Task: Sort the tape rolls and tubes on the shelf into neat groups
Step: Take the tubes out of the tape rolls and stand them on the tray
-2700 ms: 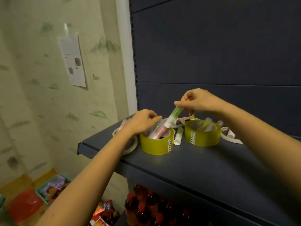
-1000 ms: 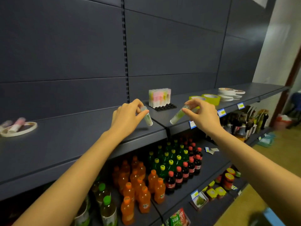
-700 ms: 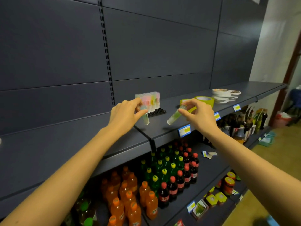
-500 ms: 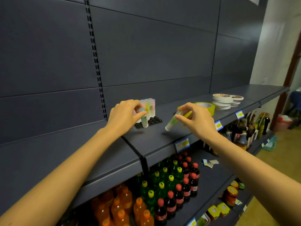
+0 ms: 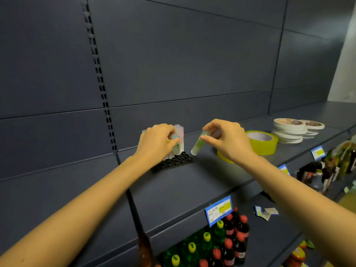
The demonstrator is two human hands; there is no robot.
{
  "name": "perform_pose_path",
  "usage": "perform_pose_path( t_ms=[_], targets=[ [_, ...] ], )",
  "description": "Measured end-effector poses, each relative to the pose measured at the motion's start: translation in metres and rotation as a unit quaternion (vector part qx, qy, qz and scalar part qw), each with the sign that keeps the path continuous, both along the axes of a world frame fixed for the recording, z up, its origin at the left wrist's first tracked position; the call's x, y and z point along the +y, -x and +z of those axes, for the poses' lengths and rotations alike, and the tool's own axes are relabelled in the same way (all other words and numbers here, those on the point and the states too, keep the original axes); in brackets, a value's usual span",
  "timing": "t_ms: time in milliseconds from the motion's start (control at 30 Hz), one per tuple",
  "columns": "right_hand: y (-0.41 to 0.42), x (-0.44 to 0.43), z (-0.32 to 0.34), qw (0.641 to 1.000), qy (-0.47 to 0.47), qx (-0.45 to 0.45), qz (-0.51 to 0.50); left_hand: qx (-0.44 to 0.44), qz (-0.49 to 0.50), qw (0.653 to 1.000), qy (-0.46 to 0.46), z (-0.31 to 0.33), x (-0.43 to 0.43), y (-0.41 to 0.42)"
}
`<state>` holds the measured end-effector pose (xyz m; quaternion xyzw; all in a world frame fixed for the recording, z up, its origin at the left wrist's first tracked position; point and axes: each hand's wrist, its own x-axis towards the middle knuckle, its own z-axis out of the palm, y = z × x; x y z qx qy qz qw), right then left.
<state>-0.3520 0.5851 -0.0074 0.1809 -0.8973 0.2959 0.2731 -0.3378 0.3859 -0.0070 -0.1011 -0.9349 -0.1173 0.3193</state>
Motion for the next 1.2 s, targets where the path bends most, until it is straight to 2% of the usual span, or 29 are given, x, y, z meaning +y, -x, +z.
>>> perform_pose_path(
  t_ms=[200, 333, 433, 533, 633, 833, 933, 1033, 1100, 1200],
  targets=[
    [0.039, -0.003, 0.001, 0.999, -0.009, -0.009, 0.049, -0.030, 0.047, 0.998, 0.031, 0.003, 0.011, 0.016],
    [0.061, -0.007, 0.003, 0.996, -0.030, -0.014, 0.088, -0.058, 0.097, 0.987, 0.113, 0.013, 0.024, 0.025],
    [0.075, -0.009, 0.004, 0.992, -0.043, -0.016, 0.116, -0.067, 0.151, 0.968, 0.188, 0.017, 0.034, 0.030],
    [0.085, -0.013, 0.004, 0.988, -0.060, -0.013, 0.143, -0.052, 0.204, 0.934, 0.289, 0.015, 0.038, 0.033],
    [0.093, -0.018, 0.001, 0.984, -0.073, -0.002, 0.161, -0.047, 0.214, 0.923, 0.316, 0.008, 0.039, 0.036],
    [0.101, -0.026, 0.001, 0.979, -0.089, 0.042, 0.179, -0.041, 0.220, 0.936, 0.270, 0.002, 0.035, 0.034],
    [0.104, -0.029, 0.002, 0.972, -0.128, 0.070, 0.183, -0.045, 0.216, 0.952, 0.213, 0.002, 0.034, 0.029],
    [0.107, -0.030, 0.005, 0.966, -0.162, 0.083, 0.186, -0.008, 0.232, 0.963, 0.138, 0.004, 0.028, 0.018],
    [0.107, -0.030, 0.006, 0.963, -0.171, 0.085, 0.191, 0.005, 0.260, 0.959, 0.115, 0.007, 0.019, 0.008],
    [0.106, -0.031, 0.016, 0.957, -0.199, 0.088, 0.193, -0.019, 0.305, 0.946, 0.109, 0.009, 0.005, -0.011]
  ],
)
